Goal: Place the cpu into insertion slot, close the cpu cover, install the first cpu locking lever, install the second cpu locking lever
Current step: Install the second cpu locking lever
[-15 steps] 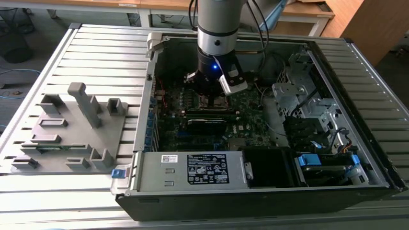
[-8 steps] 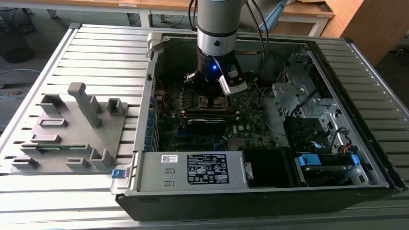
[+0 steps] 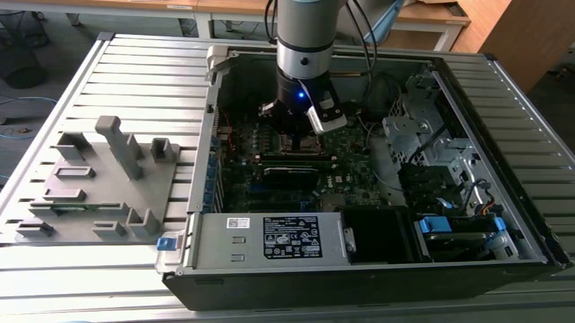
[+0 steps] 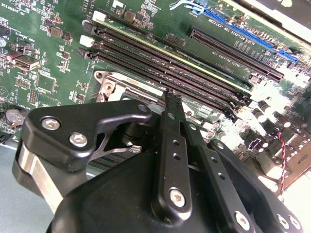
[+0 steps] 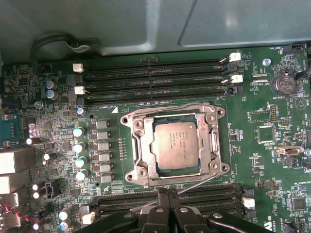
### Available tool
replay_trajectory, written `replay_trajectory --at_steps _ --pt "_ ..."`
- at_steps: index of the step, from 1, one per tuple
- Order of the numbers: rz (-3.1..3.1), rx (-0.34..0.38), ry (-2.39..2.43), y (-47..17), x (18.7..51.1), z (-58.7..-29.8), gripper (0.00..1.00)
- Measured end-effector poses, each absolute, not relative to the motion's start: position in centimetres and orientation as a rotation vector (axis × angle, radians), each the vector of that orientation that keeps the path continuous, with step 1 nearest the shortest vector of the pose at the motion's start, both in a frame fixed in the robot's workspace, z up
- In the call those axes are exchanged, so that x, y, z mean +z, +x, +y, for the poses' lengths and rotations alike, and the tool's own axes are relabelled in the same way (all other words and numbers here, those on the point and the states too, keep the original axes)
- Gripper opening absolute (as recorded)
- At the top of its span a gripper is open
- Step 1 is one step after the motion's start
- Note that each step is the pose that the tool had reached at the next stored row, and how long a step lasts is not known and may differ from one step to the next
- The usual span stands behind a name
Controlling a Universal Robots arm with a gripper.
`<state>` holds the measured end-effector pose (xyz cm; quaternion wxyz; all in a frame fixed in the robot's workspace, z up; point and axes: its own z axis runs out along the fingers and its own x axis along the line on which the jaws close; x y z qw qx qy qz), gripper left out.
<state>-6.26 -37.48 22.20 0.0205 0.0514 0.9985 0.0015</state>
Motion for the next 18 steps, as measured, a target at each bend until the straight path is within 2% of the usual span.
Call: replay_trajectory --at_steps 18 --pt "3.096 0.005 0.159 -7.6 21.6 -37.6 0.11"
